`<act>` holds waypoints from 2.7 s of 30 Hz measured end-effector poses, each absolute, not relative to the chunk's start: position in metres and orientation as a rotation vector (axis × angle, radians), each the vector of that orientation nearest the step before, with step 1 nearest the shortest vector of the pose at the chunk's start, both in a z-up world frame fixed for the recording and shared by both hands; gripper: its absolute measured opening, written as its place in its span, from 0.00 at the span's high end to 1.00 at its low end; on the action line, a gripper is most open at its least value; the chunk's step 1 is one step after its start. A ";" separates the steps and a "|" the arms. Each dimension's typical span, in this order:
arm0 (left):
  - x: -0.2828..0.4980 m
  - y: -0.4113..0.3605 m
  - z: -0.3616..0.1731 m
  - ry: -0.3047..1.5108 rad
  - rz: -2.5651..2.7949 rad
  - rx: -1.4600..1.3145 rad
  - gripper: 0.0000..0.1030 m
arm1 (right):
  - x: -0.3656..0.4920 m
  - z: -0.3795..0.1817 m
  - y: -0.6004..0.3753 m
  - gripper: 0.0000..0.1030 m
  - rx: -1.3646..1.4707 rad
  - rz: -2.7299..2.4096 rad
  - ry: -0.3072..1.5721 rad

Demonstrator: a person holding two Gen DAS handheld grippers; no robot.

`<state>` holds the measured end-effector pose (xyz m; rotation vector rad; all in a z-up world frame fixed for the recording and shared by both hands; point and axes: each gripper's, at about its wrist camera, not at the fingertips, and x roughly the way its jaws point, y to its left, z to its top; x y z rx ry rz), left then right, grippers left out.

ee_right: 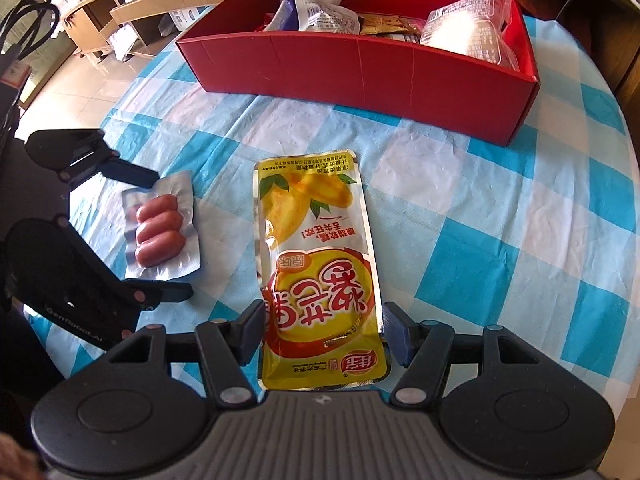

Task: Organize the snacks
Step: 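Grasp the sausage pack with left gripper while right grasps the yellow mango pouch, then lift the sausage pack with left gripper while right carries the mango pouch to the box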

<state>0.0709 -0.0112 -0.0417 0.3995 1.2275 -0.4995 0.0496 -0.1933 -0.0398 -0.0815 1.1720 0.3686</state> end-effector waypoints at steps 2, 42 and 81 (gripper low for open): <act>0.067 -0.010 -0.038 1.225 -0.474 0.369 0.10 | 0.048 -0.038 -0.195 0.29 -0.082 0.367 1.166; 0.038 -0.021 -0.009 1.123 -0.394 0.185 0.30 | 0.040 -0.021 -0.193 0.35 -0.116 0.346 1.063; 0.052 -0.005 0.005 1.091 -0.392 0.045 0.28 | 0.082 -0.048 -0.176 0.21 -0.183 0.280 1.127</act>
